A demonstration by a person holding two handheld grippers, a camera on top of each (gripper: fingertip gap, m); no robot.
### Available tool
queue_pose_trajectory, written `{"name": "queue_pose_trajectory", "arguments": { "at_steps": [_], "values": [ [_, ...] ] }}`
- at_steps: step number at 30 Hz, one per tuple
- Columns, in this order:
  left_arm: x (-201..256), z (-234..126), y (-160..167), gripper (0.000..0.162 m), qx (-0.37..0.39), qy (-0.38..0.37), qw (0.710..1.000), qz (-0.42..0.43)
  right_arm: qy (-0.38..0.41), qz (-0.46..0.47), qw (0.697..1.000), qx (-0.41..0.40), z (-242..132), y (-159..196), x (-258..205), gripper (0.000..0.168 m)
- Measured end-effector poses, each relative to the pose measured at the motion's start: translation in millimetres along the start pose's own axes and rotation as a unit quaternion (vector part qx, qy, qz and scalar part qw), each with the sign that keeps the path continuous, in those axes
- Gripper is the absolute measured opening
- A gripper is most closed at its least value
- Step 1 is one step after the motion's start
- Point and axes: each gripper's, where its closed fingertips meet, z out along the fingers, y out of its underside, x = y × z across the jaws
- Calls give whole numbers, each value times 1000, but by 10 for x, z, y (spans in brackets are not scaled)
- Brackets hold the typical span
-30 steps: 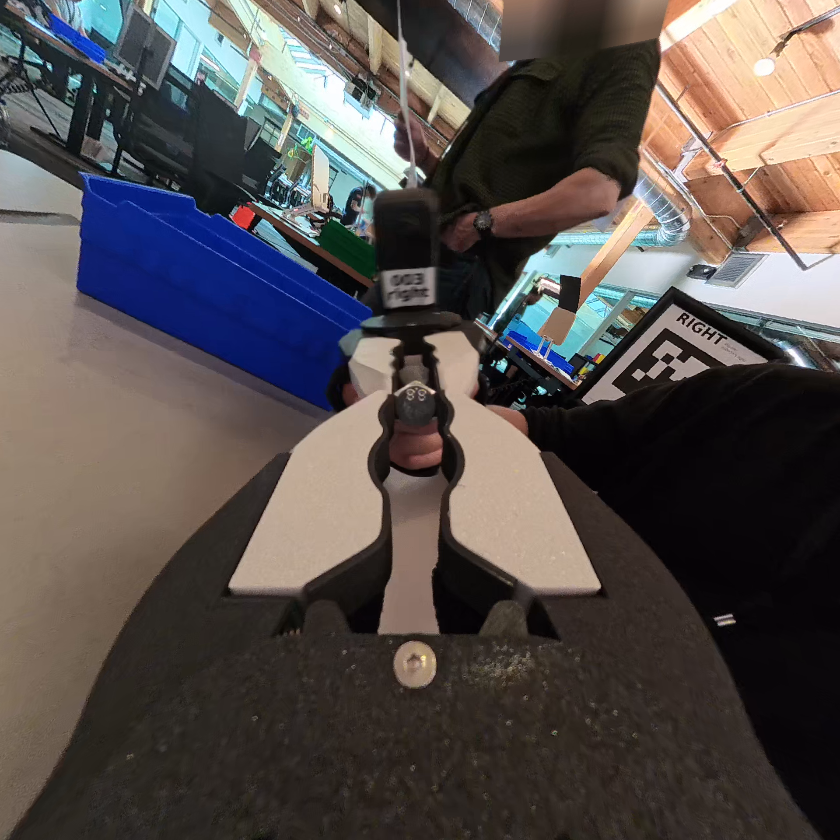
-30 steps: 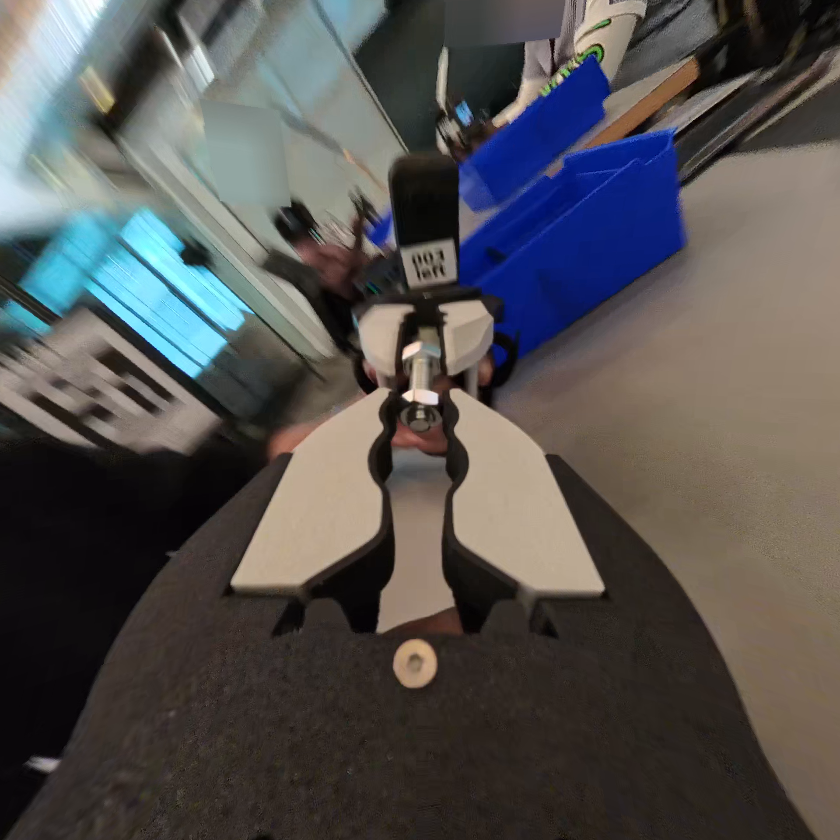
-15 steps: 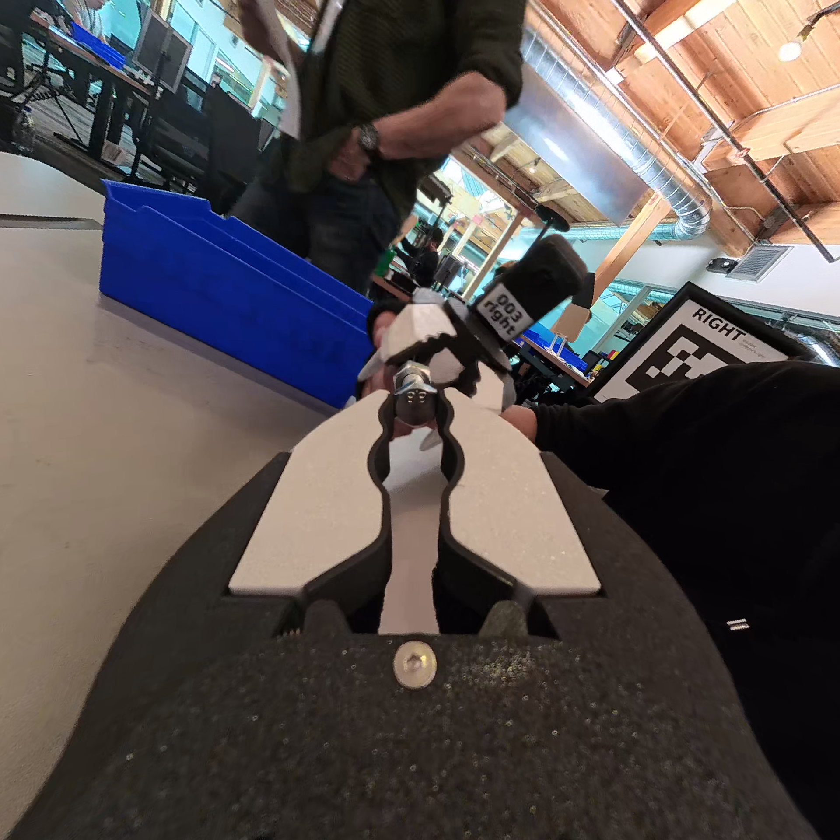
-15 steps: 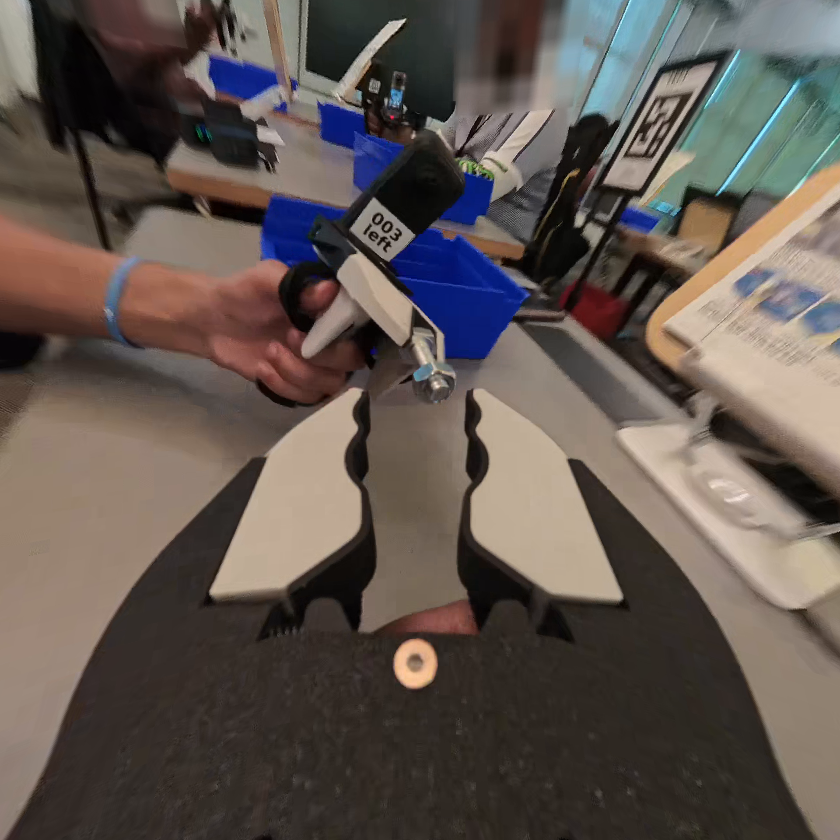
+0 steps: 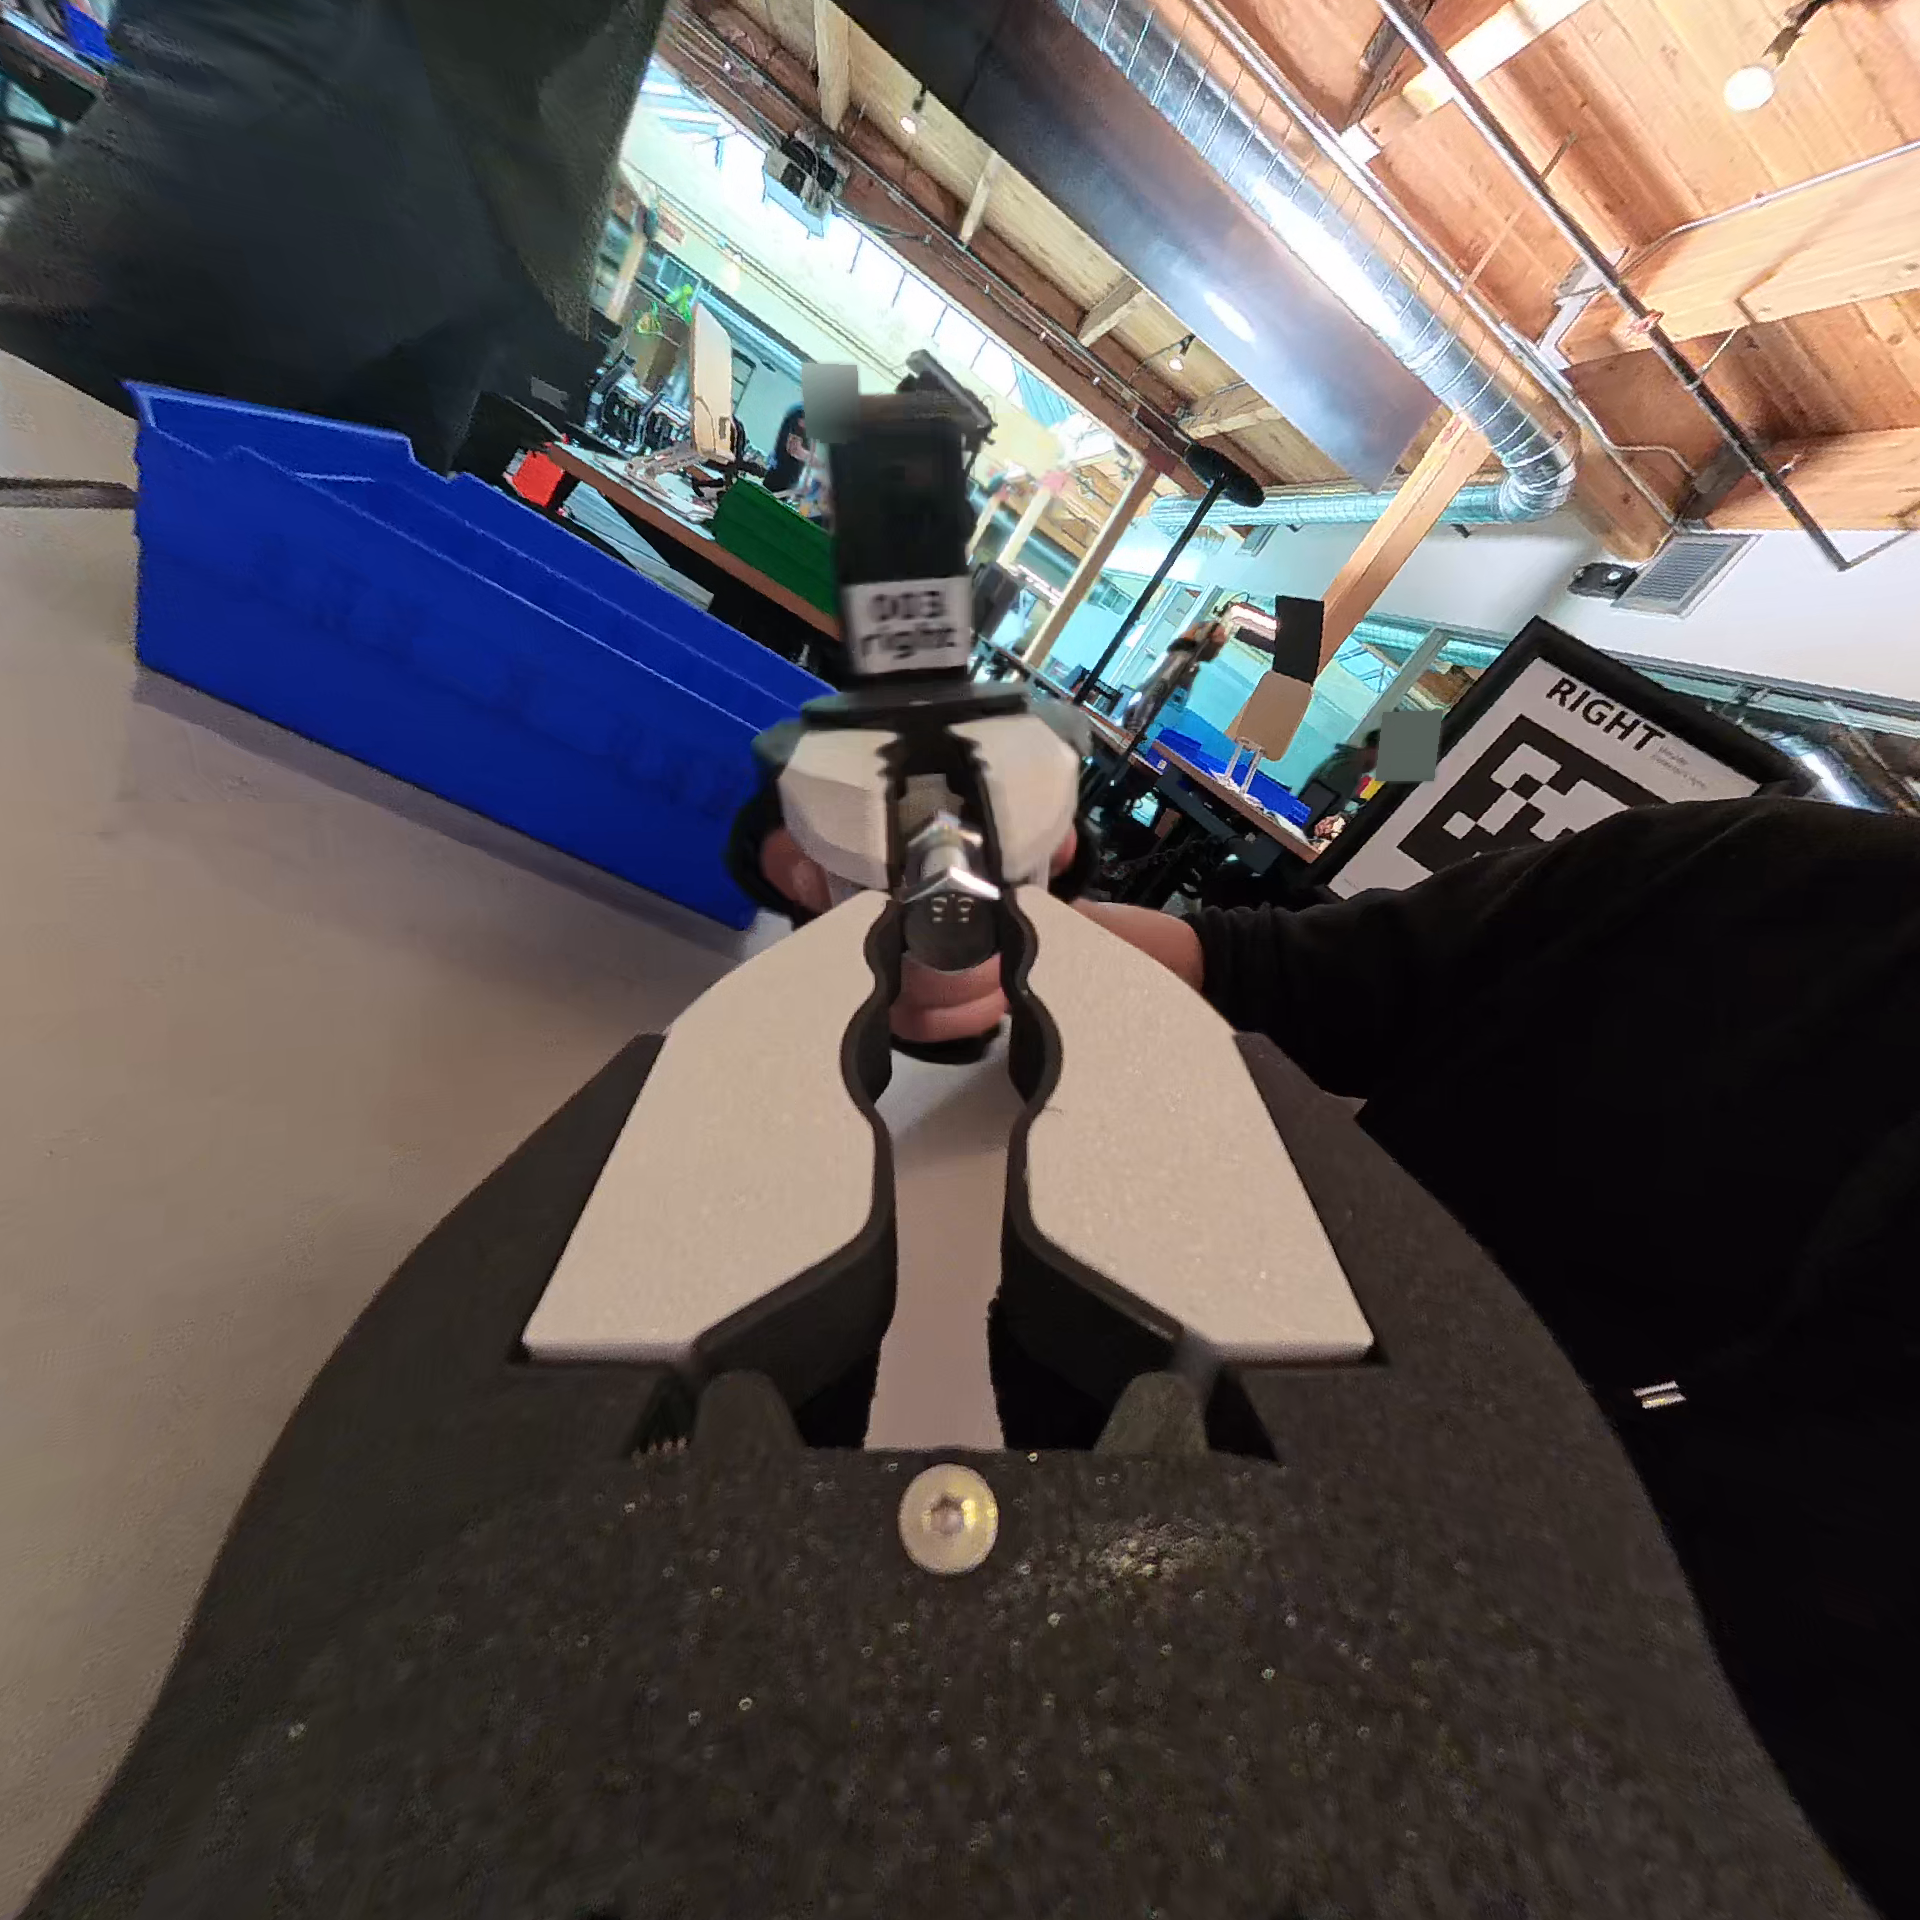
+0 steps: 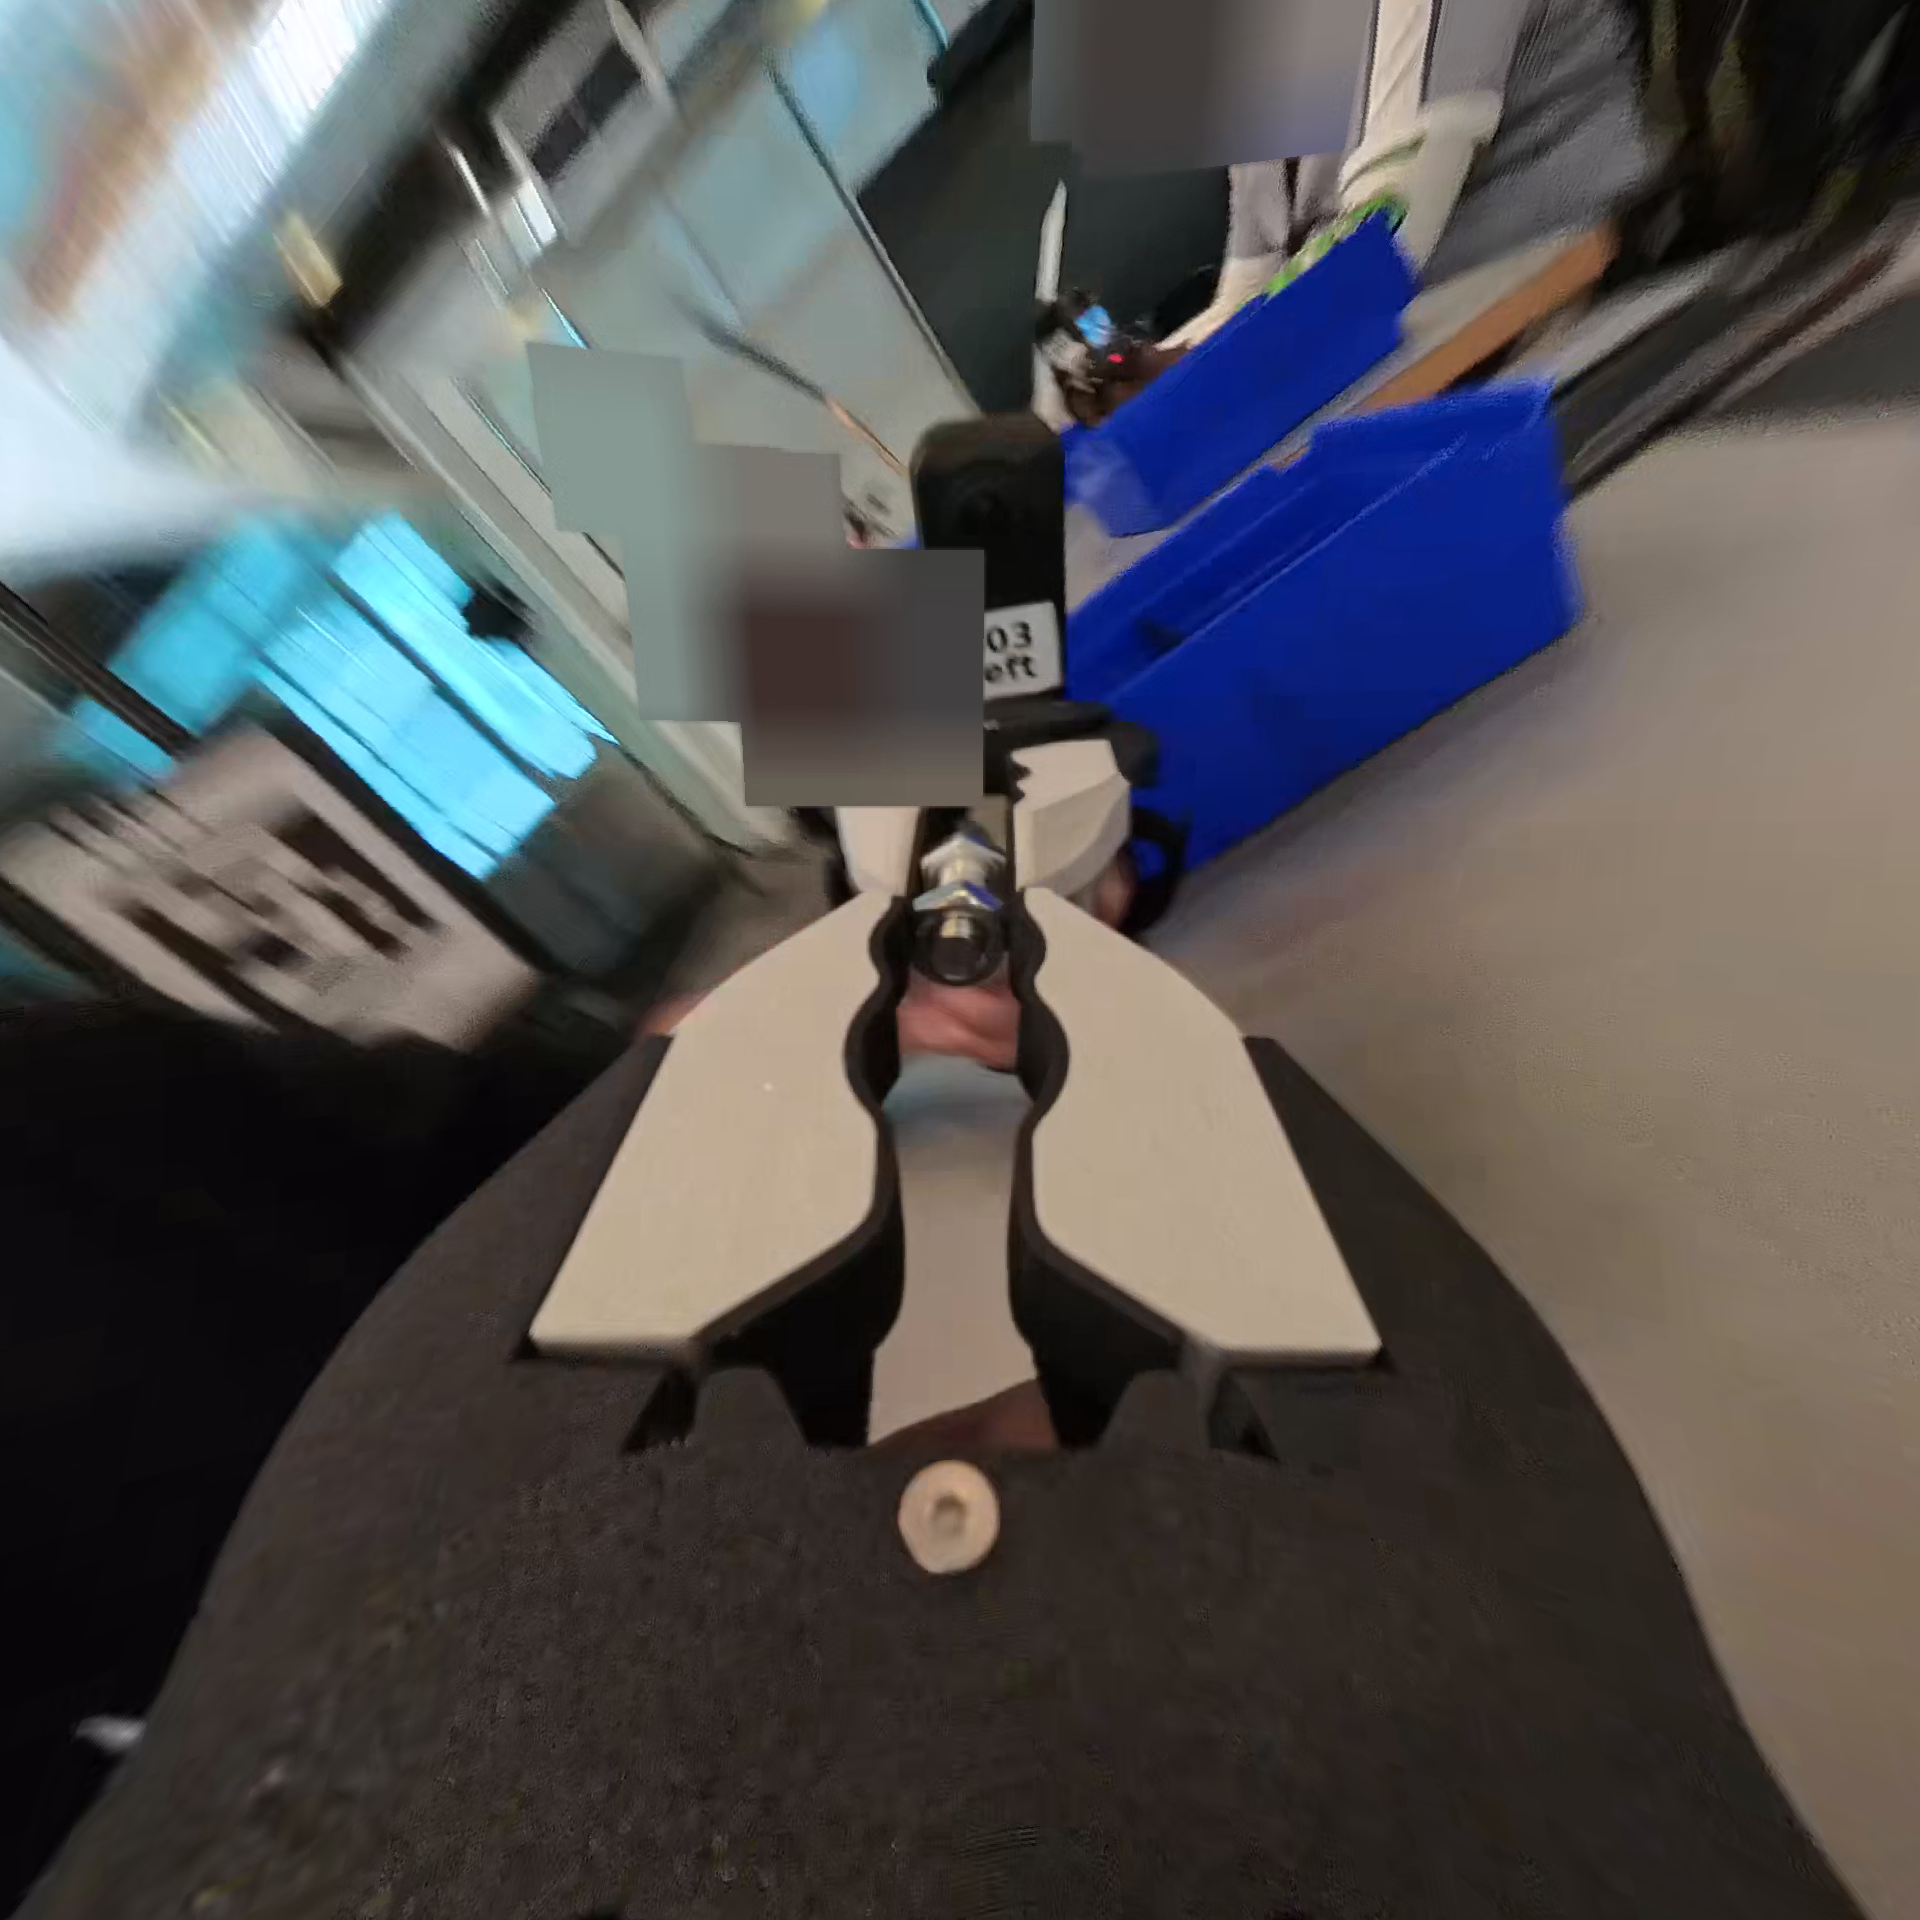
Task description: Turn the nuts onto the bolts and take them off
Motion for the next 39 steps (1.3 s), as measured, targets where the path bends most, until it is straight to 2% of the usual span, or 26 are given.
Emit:
{"name": "queue_pose_trajectory", "arguments": {
  "at_steps": [2, 3, 5, 6, 8, 10, 12, 15, 17, 18, 20, 22, 24, 25, 27, 29, 31, 33, 35, 37, 39],
  "values": [
    [-8, -12, -3, 17, 0, -9, 1000, 7, -79, 194, 977, 36, 14, -84, -7, 18],
    [-14, -25, -21, 17, 4, -11, 1000, 6, -102, 240, 964, 46, 22, -90, 0, 18],
    [-33, -52, -15, 17, -1, -14, 1000, 6, -92, 224, 969, 50, 40, -59, 19, 18],
    [-41, -62, -15, 17, 0, -14, 1000, 5, -74, 183, 979, 43, 48, -37, 22, 19],
    [-46, -67, -23, 17, 3, -13, 1000, 2, -38, 83, 995, 27, 51, -17, 5, 37],
    [-42, -61, -19, 17, 1, -12, 1000, 2, 28, -54, 998, -12, 33, 48, 58, 45],
    [-31, -53, -6, 17, -2, -9, 1000, 2, 114, -230, 965, -61, -27, 115, 173, 45],
    [-26, -36, 23, 17, -9, -3, 1000, -2, 185, -444, 871, -99, -98, 133, 180, 40],
    [-30, -18, 53, 17, -16, -1, 1000, -6, 197, -510, 830, -109, -104, 150, 151, 36],
    [-33, -8, 71, 17, -20, 0, 1000, -7, 193, -520, 825, -108, -96, 160, 125, 35],
    [-29, 15, 100, 17, -25, 4, 1000, -12, 187, -513, 832, -99, -90, 154, 103, 33],
    [-30, 32, 136, 17, -35, 4, 999, -11, 179, -503, 841, -91, -106, 135, 94, 20],
    [-50, 41, 154, 17, -39, -5, 999, -7, 169, -466, 863, -103, -119, 156, 122, 20],
    [-61, 42, 161, 17, -40, -9, 999, -4, 161, -428, 883, -107, -122, 166, 133, 19],
    [-64, 36, 143, 17, -34, -10, 999, -1, 125, -300, 941, -95, -109, 154, 125, 19],
    [-58, 25, 105, 17, -25, -11, 1000, 3, 59, -105, 991, -61, -82, 95, 91, 19],
    [-65, 7, 66, 17, -18, -21, 1000, 12, -10, 97, 995, -22, -48, 35, 77, 19],
    [-87, -22, 51, 17, -18, -32, 999, 18, -61, 237, 970, -3, -14, 40, 91, 19],
    [-95, -47, 34, 17, -13, -31, 999, 12, -80, 245, 966, 6, 9, 59, 92, 20],
    [-102, -57, 19, 17, -7, -28, 1000, 7, -61, 172, 983, 2, 20, 77, 92, 25],
    [-74, -56, 12, 17, -3, -16, 1000, -1, -17, 53, 998, -24, 30, 124, 95, 44]
  ]
}}
